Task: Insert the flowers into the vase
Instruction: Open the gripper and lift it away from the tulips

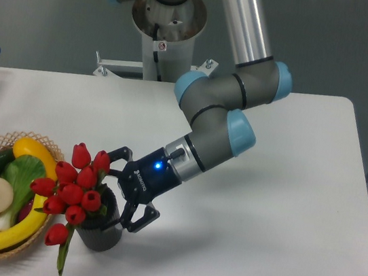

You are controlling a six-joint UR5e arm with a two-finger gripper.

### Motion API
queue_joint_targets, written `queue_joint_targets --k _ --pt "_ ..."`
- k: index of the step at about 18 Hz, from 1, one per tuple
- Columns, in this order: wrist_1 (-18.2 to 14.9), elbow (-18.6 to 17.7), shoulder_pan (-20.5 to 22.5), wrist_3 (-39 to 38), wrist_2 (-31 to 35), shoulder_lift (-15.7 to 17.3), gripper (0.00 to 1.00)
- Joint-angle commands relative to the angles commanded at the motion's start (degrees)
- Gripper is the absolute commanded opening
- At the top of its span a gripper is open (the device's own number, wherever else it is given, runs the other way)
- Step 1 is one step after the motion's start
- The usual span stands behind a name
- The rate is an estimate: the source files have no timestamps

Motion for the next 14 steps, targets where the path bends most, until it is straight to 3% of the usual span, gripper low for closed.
queue_joint_targets --k 3,6,9,14 --pt "0.0 -1.24 0.26 0.35 6.69 2.9 1.0" --pt "0.0 -0.01 0.87 1.57 12.04 4.49 1.0" --pt "-0.26 0.17 4.47 1.23 22.41 8.0 1.0" --pt "-0.7 -0.53 10.72 1.05 30.95 13.8 1.0"
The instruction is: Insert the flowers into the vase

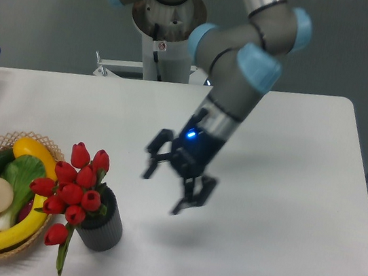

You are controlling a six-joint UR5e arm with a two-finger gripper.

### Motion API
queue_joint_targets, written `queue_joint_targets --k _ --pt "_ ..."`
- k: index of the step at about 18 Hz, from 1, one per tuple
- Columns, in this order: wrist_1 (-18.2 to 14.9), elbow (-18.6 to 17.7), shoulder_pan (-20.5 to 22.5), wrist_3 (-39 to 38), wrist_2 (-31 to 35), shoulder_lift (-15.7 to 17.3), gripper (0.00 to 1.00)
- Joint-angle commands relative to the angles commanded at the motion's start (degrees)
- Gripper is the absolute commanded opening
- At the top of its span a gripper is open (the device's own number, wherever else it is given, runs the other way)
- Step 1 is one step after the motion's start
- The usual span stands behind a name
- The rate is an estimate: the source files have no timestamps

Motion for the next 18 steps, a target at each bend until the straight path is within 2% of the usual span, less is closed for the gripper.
queue_joint_targets --k 2,4,5,8,14,16,18 --pt "-1.31 -0.97 2.1 0.61 3.69 4.04 1.0" --pt "-4.03 -0.71 2.64 1.05 7.03 5.81 1.0" --pt "-4.22 -0.88 2.82 2.62 9.48 6.6 1.0" --pt "-6.76 -1.32 3.17 10.61 16.44 8.1 1.0" --pt "-16.25 -1.5 7.38 26.78 17.33 11.87 1.0" --pt "-17.4 -2.02 8.79 30.48 17.33 12.67 1.0" --pt "-17.58 -2.38 9.32 30.85 17.24 13.02 1.0"
